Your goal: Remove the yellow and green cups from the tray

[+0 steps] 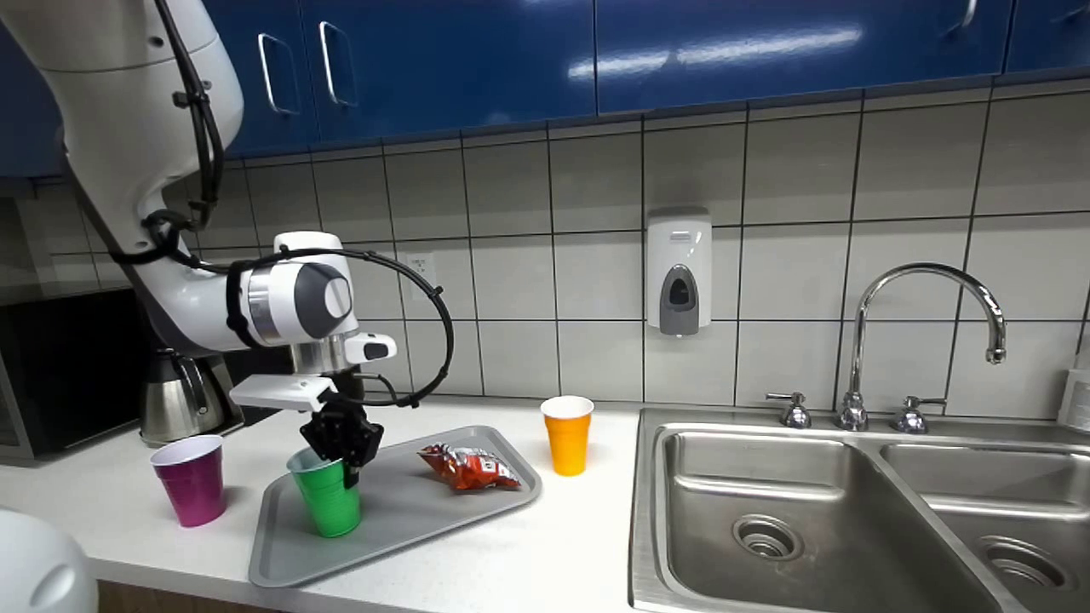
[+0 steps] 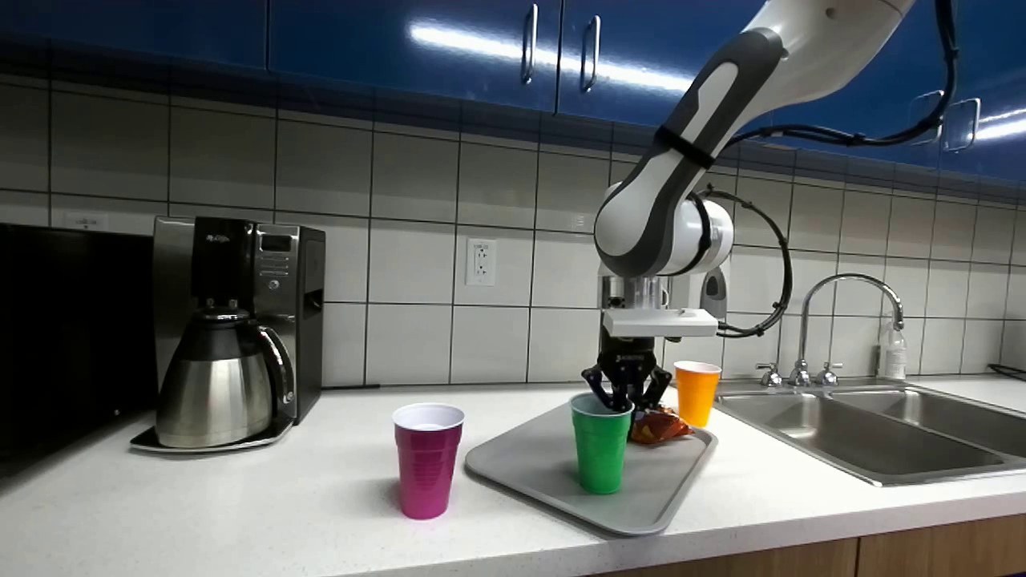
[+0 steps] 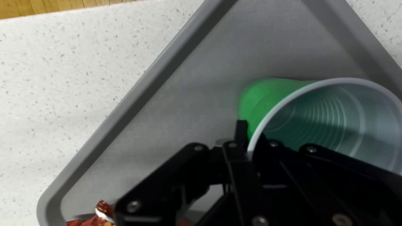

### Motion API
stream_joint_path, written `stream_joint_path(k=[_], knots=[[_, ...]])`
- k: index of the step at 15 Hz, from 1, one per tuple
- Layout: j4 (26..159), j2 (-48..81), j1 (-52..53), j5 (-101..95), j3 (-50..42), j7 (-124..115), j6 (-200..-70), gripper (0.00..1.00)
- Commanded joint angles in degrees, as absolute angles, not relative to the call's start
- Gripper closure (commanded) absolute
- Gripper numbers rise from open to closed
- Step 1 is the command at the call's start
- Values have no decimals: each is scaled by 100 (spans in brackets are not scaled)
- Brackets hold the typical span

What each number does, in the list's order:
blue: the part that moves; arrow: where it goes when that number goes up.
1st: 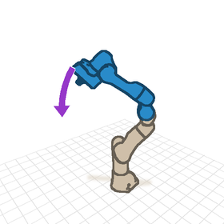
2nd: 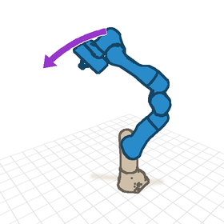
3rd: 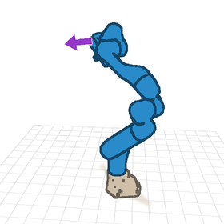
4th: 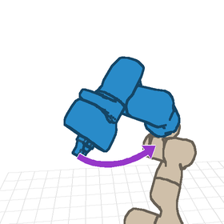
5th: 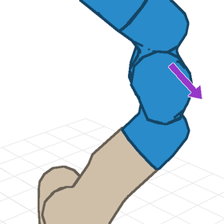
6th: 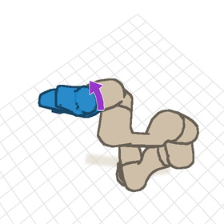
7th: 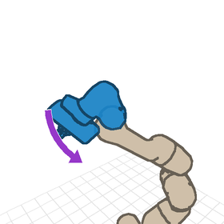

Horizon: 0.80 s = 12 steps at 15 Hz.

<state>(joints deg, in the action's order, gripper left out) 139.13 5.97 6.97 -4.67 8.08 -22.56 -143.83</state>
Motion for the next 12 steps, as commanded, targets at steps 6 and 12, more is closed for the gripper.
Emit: stream_joint_path(k=[6,12], knots=[[13873,405,808,-479,724,-2442,-14404,99],[13962,107,752,-476,681,-2517,-14381,99]])
